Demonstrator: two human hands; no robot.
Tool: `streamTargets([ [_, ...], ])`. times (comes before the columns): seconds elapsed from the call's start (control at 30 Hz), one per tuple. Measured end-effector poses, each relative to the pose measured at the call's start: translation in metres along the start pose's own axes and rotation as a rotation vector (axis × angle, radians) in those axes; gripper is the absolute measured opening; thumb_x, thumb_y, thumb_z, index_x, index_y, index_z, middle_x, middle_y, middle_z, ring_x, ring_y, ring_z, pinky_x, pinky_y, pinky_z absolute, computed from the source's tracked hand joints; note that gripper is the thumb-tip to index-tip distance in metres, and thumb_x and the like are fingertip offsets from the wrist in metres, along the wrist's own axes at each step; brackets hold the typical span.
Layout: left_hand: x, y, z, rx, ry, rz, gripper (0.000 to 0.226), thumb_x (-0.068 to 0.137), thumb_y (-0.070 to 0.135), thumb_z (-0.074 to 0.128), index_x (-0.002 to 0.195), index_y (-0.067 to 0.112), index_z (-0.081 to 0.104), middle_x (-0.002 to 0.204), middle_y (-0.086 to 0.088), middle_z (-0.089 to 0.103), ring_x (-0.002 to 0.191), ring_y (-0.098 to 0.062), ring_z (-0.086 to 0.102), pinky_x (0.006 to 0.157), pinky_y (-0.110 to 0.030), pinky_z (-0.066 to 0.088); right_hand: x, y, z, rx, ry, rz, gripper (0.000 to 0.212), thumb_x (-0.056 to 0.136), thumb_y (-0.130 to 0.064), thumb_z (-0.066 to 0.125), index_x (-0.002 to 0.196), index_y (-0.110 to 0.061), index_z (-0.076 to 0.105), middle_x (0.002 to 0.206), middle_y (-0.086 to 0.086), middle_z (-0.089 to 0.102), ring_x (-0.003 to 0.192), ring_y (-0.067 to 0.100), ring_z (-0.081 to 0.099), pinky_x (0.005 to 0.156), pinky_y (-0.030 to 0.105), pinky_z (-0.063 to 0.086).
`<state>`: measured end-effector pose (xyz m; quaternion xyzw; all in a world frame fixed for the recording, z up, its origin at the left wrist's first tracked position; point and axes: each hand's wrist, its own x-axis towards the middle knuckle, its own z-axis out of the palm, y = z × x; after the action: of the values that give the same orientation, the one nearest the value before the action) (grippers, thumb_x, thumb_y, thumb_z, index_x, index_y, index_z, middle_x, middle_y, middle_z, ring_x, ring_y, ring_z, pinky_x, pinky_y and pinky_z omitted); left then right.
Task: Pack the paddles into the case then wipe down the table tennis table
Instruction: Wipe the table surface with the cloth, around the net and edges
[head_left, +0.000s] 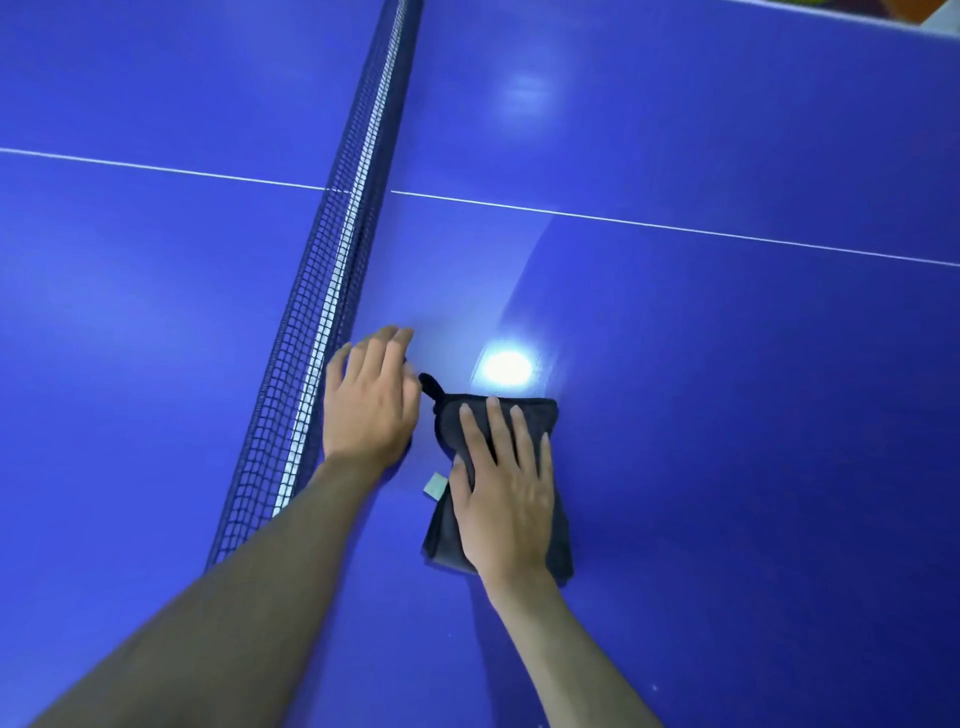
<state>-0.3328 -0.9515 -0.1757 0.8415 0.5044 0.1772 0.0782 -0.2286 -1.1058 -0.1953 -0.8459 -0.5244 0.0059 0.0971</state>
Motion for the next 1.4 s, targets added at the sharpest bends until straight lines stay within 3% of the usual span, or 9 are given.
streamTargets([
  [0.1, 0.000, -0.016, 0.005, 0.048, -0.087, 0.035, 0.045, 0.105, 0.029, 0.030, 0.144, 0.015, 0.046, 0.154, -0.005, 0.046, 0.141, -0.026, 0.044, 0.122, -0.050, 0.027, 0.030, 0.004, 0.000, 0.004, 0.004, -0.022, 0.058, 0.105, -0.045, 0.030, 0.162, -0.034, 0.035, 0.171, -0.004, 0.028, 0.160, 0.022, 0.021, 0.127, 0.052, 0.024],
  [0.23, 0.001, -0.017, 0.010, 0.072, -0.104, 0.039, 0.048, 0.106, 0.033, 0.029, 0.148, 0.014, 0.044, 0.161, -0.008, 0.039, 0.149, -0.028, 0.035, 0.125, -0.052, 0.022, 0.105, 0.015, 0.009, 0.014, 0.043, 0.011, 0.055, 0.106, -0.044, 0.037, 0.160, -0.034, 0.039, 0.170, -0.003, 0.032, 0.158, 0.023, 0.024, 0.127, 0.052, 0.024],
  [0.53, 0.000, -0.021, 0.017, 0.114, -0.113, 0.041, 0.054, 0.104, 0.035, 0.030, 0.148, 0.011, 0.052, 0.161, -0.009, 0.041, 0.151, -0.028, 0.036, 0.121, -0.056, 0.029, 0.271, 0.038, 0.021, 0.027, 0.096, 0.054, 0.052, 0.106, -0.041, 0.045, 0.157, -0.032, 0.045, 0.167, -0.001, 0.038, 0.156, 0.026, 0.030, 0.127, 0.055, 0.023],
  [0.8, 0.003, -0.021, 0.020, 0.106, -0.114, 0.050, 0.052, 0.102, 0.036, 0.037, 0.145, 0.013, 0.056, 0.161, -0.007, 0.042, 0.151, -0.025, 0.037, 0.120, -0.054, 0.031, 0.343, 0.043, 0.027, 0.042, 0.124, 0.022, 0.051, 0.105, -0.037, 0.047, 0.155, -0.028, 0.049, 0.163, 0.002, 0.044, 0.152, 0.029, 0.036, 0.124, 0.058, 0.028],
  [0.97, 0.004, -0.019, 0.016, 0.061, -0.100, 0.053, 0.049, 0.105, 0.035, 0.033, 0.141, 0.013, 0.058, 0.161, -0.008, 0.042, 0.152, -0.025, 0.035, 0.121, -0.053, 0.031, 0.325, 0.035, 0.028, 0.065, 0.136, 0.022, 0.050, 0.104, -0.034, 0.051, 0.153, -0.025, 0.053, 0.161, 0.004, 0.047, 0.150, 0.031, 0.040, 0.121, 0.059, 0.032],
  [1.17, 0.004, -0.020, 0.013, -0.006, -0.017, 0.042, 0.043, 0.107, 0.030, 0.032, 0.137, 0.012, 0.057, 0.153, -0.011, 0.049, 0.149, -0.029, 0.038, 0.121, -0.053, 0.031, 0.242, 0.000, 0.032, 0.030, 0.121, -0.065, 0.051, 0.105, -0.037, 0.049, 0.155, -0.027, 0.050, 0.163, 0.002, 0.045, 0.152, 0.028, 0.038, 0.123, 0.056, 0.030],
  [1.33, 0.008, -0.018, -0.010, -0.135, 0.124, 0.155, 0.033, 0.098, 0.010, 0.045, 0.126, 0.007, 0.062, 0.130, -0.011, 0.063, 0.127, -0.034, 0.057, 0.103, -0.050, 0.047, 0.142, -0.035, 0.023, 0.052, 0.126, -0.112, 0.055, 0.102, -0.041, 0.035, 0.152, -0.027, 0.054, 0.160, 0.002, 0.048, 0.150, 0.027, 0.041, 0.121, 0.055, 0.034],
  [1.4, 0.022, -0.011, -0.028, -0.090, 0.161, 0.203, 0.034, 0.090, 0.005, 0.051, 0.120, 0.007, 0.065, 0.128, -0.012, 0.064, 0.126, -0.035, 0.058, 0.102, -0.049, 0.047, 0.103, -0.047, 0.020, 0.075, 0.127, -0.121, 0.053, 0.102, -0.040, 0.040, 0.151, -0.028, 0.055, 0.160, 0.000, 0.049, 0.151, 0.025, 0.041, 0.121, 0.054, 0.035],
])
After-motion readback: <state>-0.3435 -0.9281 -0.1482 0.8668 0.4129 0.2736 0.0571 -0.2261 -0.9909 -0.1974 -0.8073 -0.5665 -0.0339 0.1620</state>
